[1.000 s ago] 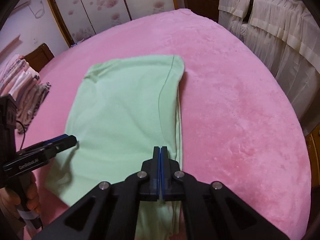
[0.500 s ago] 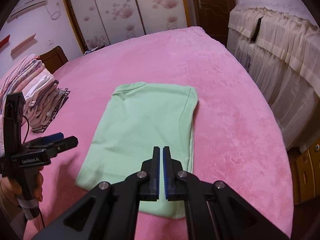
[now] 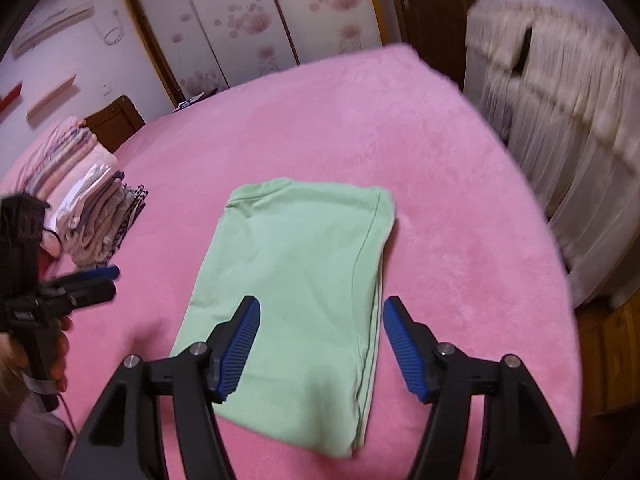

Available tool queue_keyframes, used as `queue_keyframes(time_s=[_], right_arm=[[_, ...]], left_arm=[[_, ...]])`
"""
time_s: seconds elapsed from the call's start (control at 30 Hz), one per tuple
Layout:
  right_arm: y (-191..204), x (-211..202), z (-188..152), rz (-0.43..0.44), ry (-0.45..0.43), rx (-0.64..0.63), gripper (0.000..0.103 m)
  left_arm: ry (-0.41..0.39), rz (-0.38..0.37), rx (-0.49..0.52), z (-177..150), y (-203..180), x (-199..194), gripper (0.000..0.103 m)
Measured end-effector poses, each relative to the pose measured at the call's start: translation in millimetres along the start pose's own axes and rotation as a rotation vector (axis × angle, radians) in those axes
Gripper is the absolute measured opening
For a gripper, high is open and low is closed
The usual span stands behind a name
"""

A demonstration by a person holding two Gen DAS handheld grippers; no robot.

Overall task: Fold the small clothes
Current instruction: 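Close both tools on the folded shirt's edge and lift it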

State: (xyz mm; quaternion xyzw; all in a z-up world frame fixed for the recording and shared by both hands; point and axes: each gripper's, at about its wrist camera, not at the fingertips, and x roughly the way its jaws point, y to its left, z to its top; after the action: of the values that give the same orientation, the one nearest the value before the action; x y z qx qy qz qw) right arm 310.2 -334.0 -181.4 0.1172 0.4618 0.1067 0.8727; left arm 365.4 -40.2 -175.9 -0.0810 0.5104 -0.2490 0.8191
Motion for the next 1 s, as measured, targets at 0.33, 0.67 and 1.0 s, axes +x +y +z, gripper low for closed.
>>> queue_keyframes(time_s=[0.33, 0.67, 1.0], right_arm=[[-68, 94, -2, 0.224, 0.147, 0.201, 0.064], [-62, 135, 21, 0.410, 0.153, 0.190, 0.046], [-61, 148, 21, 0.496, 0.107, 0.200, 0.014]], left_arm=[[0.059, -0.140, -0.130, 23, 50, 94, 0.093], [0.022, -0.303, -0.108, 33, 55, 132, 0.093], [-0.056, -0.327, -0.171, 39, 60, 148, 0.031]])
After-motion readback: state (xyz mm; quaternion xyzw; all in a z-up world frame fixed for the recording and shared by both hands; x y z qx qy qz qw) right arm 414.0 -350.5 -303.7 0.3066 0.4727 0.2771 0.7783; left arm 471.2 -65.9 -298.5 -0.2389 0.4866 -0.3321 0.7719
